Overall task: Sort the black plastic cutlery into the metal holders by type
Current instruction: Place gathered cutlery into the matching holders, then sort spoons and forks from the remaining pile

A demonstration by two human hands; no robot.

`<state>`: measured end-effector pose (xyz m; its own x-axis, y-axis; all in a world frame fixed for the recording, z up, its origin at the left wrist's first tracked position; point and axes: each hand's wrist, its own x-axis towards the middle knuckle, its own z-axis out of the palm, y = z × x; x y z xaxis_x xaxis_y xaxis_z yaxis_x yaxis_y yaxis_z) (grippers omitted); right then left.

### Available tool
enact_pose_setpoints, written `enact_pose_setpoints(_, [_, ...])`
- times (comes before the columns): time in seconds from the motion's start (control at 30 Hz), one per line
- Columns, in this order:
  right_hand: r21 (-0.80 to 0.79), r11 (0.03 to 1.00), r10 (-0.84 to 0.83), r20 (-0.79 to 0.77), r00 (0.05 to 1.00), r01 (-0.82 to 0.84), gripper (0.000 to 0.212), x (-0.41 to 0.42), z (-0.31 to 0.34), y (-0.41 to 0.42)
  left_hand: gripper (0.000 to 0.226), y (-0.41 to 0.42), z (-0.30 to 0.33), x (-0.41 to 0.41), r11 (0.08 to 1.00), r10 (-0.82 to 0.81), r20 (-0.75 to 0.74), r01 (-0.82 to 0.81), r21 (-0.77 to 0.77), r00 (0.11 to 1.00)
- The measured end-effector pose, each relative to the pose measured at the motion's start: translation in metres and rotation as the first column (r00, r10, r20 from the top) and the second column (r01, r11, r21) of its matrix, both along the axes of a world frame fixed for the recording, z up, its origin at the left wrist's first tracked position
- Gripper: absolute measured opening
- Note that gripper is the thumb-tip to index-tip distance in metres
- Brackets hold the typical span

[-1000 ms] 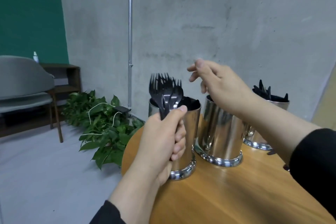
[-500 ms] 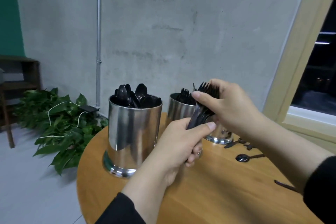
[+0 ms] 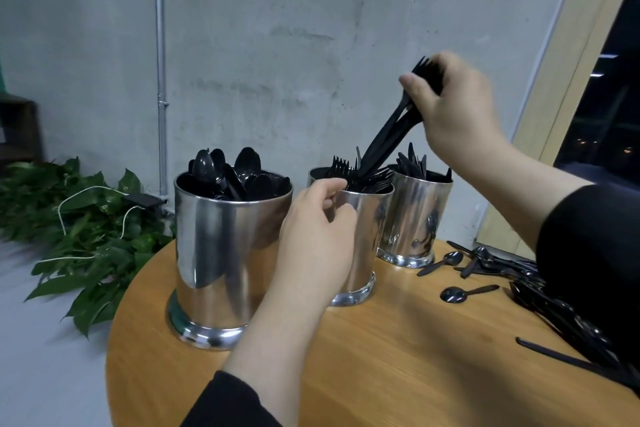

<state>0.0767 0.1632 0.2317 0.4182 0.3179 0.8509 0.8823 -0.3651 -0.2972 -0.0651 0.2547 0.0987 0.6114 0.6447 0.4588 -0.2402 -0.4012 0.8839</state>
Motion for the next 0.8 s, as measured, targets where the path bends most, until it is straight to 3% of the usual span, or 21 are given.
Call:
enact_pose_setpoints(0.13, [-0.188,0.982,0.014,-0.007,1.000,-0.015,0.028,0.012,-0.027,0.023,0.040,0.002,-0.002,0.000,0.998,0.030,-0.016,-0.029,0.049,0.999])
enact_pose_setpoints(0.27, [-0.501,0.865,-0.019,-0.005,1.000,0.014,0.043,0.015,-0.055,0.032,0.039,0.001,-0.004,0.001,0.997,0.040,0.004,-0.040,0.070,0.999])
enact_pose_setpoints(0.33, [-0.560,0.828,-0.023,0.012,1.000,0.025,0.045,0.014,-0.062,0.027,0.036,0.000,-0.004,0.001,0.996,0.034,0.017,-0.036,0.084,0.999])
enact_pose_setpoints(0.4, [-0.506,0.863,-0.011,-0.009,1.000,0.005,0.052,0.016,-0.065,0.015,0.030,-0.004,-0.004,0.000,0.994,0.023,0.015,-0.025,0.103,1.000])
enact_pose_setpoints(0.47, [-0.325,0.946,0.008,-0.002,1.000,-0.008,0.058,0.014,-0.066,-0.005,0.025,-0.009,-0.005,0.000,0.995,-0.002,0.017,0.001,0.097,1.000])
enact_pose_setpoints(0.57, [-0.117,0.993,-0.003,-0.110,0.994,-0.010,0.043,0.007,-0.087,-0.059,0.023,-0.023,-0.011,0.002,0.991,-0.066,-0.028,0.069,0.116,0.997])
enact_pose_setpoints(0.7, [-0.274,0.954,-0.181,-0.217,0.959,0.118,0.022,0.013,-0.157,-0.146,0.020,-0.055,-0.029,0.013,0.921,-0.176,-0.286,0.260,0.291,0.942])
enact_pose_setpoints(0.8, [-0.351,0.916,-0.288,-0.247,0.925,0.192,0.019,0.029,-0.199,-0.196,0.032,-0.080,-0.042,0.044,0.731,-0.087,-0.514,0.405,0.549,0.854])
